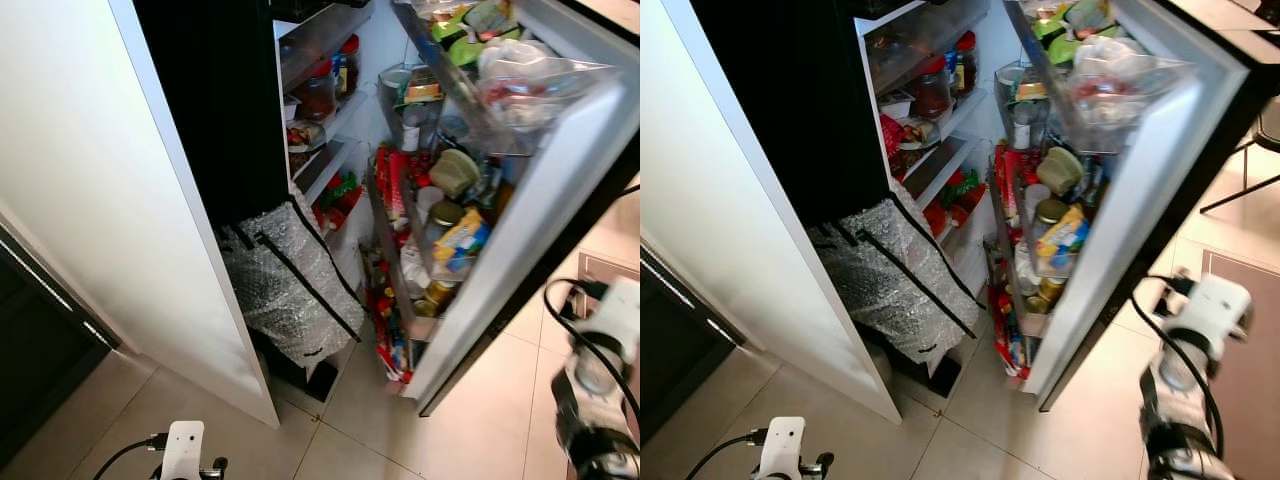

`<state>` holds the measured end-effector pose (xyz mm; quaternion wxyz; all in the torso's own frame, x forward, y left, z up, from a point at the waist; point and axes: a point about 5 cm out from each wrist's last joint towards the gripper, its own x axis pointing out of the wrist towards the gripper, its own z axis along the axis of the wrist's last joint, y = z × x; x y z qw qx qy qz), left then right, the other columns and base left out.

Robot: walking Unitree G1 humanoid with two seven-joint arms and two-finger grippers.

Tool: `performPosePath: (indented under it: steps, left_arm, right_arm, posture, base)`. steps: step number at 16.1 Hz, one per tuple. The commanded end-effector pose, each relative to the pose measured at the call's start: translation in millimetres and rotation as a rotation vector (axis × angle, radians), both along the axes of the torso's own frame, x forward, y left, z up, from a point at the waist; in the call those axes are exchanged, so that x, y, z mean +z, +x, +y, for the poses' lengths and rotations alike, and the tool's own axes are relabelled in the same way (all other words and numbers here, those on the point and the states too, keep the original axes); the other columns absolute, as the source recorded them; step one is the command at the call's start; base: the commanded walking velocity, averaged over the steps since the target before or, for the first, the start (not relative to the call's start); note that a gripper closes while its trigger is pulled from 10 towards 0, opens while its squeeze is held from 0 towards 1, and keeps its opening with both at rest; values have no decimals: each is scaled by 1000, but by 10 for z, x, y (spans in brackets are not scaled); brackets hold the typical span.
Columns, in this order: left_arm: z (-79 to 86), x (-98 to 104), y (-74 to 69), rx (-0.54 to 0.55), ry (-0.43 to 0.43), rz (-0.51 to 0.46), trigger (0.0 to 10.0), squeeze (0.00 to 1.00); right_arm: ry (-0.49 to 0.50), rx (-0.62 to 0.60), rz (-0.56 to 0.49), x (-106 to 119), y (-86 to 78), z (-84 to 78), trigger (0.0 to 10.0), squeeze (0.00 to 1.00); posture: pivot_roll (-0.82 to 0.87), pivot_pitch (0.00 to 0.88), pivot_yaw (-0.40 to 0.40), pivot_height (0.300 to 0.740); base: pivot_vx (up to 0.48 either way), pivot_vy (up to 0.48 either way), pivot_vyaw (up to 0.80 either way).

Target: Restocking fridge

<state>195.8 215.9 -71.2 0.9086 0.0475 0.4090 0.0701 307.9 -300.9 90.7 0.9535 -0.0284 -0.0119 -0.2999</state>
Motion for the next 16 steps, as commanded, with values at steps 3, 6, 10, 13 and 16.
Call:
performPosePath:
  steps: [3,6,10,13,16]
  left_arm:
    - [43,-17,-45,0,4,19,10000,0]
    - [31,-15,-38,-5,4,16,10000,0]
    - [6,-13,-27,-8,3,9,10000,0]
    - [10,-6,-15,-3,5,3,10000,0]
    - [-2,8,13,-5,8,-9,10000,0]
  right_arm:
    - [49,204,36,-33,134,217,10000,0]
    - [61,425,44,20,274,473,10000,0]
    - [51,673,41,122,414,796,10000,0]
    - [85,822,-15,275,516,1040,10000,0]
    - [65,1126,-58,529,611,1471,10000,0]
  posture:
    - [10,104,9,729]
    - [11,104,5,729]
    - [11,104,1,729]
    - [16,104,-3,729]
    - [15,103,-3,729]
  base:
    - [0,0,0]
    - [0,0,0]
    - [0,0,0]
    - [0,0,0]
    - [0,0,0]
